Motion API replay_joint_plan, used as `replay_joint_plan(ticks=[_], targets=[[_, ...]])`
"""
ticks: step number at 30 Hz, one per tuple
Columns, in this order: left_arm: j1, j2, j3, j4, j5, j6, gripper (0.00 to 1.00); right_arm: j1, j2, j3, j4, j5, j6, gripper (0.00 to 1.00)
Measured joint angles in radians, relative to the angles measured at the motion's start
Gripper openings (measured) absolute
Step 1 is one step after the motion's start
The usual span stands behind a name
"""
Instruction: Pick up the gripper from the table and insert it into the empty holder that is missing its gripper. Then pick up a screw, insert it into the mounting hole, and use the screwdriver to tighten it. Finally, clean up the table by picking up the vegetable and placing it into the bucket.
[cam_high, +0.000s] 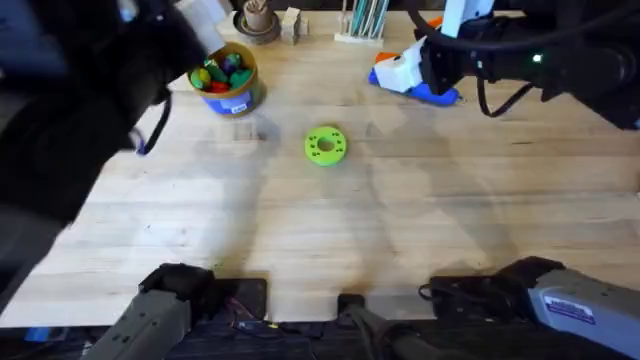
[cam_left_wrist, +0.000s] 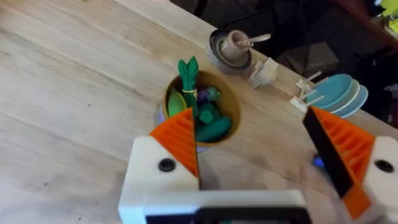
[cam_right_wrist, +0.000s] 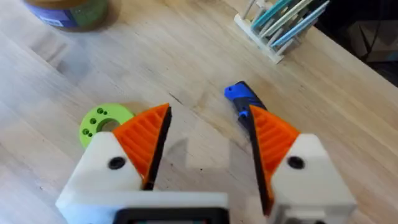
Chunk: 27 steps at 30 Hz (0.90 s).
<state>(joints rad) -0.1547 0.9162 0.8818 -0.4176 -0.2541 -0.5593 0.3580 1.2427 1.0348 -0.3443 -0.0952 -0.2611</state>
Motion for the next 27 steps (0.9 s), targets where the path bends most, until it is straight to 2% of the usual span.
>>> replay_joint_plan(ticks=[2, 5, 6, 10, 12, 13, 14, 19, 20, 21, 24, 27], targets=[[0.0, -0.091, 0.0, -0.072, 0.0, 0.015, 0.93, 0.0, 0.0, 0.0, 0.0, 0.0, 0.0, 0.78], [0.0, -0.23, 0.0, -0.17, 0.013, 0.03, 0.744, 0.0, 0.0, 0.0, 0.0, 0.0, 0.0, 0.78], [0.0, -0.273, 0.0, -0.199, 0.025, 0.033, 0.629, 0.0, 0.0, 0.0, 0.0, 0.0, 0.0, 0.78], [0.0, -0.44, 0.0, -0.289, 0.078, 0.046, 0.045, 0.0, 0.0, 0.0, 0.0, 0.0, 0.0, 0.78], [0.0, -0.506, 0.001, -0.323, 0.104, 0.049, 0.007, 0.0, 0.0, 0.0, 0.0, 0.0, 0.0, 0.78], [0.0, -0.535, 0.002, -0.339, 0.114, 0.05, 0.015, 0.0, 0.0, 0.0, 0.0, 0.0, 0.0, 0.78], [0.0, -0.56, 0.002, -0.353, 0.125, 0.055, 0.142, 0.0, 0.0, 0.0, 0.0, 0.0, 0.0, 0.78], [0.0, -0.653, 0.003, -0.422, 0.153, 0.054, 0.92, 0.0, 0.0, 0.0, 0.0, 0.0, 0.0, 0.78], [0.0, -0.666, 0.003, -0.434, 0.156, 0.053, 0.976, 0.0, 0.0, 0.0, 0.0, 0.0, 0.0, 0.78], [0.0, -0.675, 0.003, -0.444, 0.158, 0.053, 0.987, 0.0, 0.0, 0.0, 0.0, 0.0, 0.0, 0.78], [0.0, -0.688, 0.004, -0.464, 0.178, 0.078, 0.994, 0.0, 0.0, 0.0, 0.0, 0.0, 0.0, 0.78], [0.0, -0.688, 0.004, -0.466, 0.238, 0.133, 0.995, 0.0, 0.0, 0.0, 0.0, 0.0, 0.0, 0.78]])
